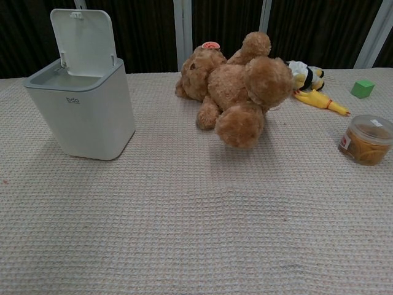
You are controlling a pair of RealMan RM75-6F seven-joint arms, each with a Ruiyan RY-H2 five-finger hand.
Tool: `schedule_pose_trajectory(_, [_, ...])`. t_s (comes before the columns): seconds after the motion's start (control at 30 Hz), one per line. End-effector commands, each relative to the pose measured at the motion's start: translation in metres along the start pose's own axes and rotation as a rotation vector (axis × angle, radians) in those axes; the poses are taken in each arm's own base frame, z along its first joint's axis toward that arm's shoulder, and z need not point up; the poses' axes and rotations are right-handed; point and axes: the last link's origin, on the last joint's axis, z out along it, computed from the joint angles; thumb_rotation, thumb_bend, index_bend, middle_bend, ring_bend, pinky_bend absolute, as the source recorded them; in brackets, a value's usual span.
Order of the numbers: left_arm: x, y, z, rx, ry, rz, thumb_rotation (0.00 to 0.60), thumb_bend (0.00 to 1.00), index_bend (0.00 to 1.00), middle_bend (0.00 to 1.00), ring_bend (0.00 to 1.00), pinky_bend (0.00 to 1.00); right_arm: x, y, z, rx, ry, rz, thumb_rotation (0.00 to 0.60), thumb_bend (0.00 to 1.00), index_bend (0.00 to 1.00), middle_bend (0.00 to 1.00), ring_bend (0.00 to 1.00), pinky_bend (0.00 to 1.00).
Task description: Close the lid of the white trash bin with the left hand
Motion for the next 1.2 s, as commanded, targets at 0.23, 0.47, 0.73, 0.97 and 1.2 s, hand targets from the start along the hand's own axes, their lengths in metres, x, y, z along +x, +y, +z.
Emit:
schedule_pose_trajectory(0.23, [0.054,0.030,0.062,-0.020,0.075,0.003,0.600,0.51,0.00,0.63,0.59,0.66,-0.001,-0.001,0.003,0.006,-0.003,0.029,0.600,0.19,0.00,0.00,0.00,0.00])
schedule_pose_trajectory(0.47, [0.072,0.054,0.105,-0.029,0.002,0.008,0.600,0.69,0.00,0.91,0.84,0.82,-0.001,-0.003,0.002,0.009,0.001,0.045,0.600,0.19,0.00,0.00,0.00,0.00])
schedule_pose_trajectory(0.73, [0.085,0.098,0.160,-0.055,-0.145,0.011,0.600,0.79,0.04,0.96,0.88,0.86,0.000,-0.002,0.002,-0.001,-0.003,0.073,0.600,0.19,0.00,0.00,0.00,0.00])
schedule_pose_trajectory(0.97, [0.091,0.126,0.185,-0.065,-0.174,0.035,0.600,0.80,0.09,0.97,0.88,0.87,-0.001,-0.002,0.002,-0.002,-0.013,0.088,0.600,0.19,0.00,0.00,0.00,0.00])
schedule_pose_trajectory(1.2, [0.090,0.161,0.209,-0.045,-0.232,0.055,0.600,0.81,0.16,0.97,0.88,0.87,-0.001,-0.001,0.004,-0.004,-0.020,0.114,0.600,0.19,0.00,0.00,0.00,0.00])
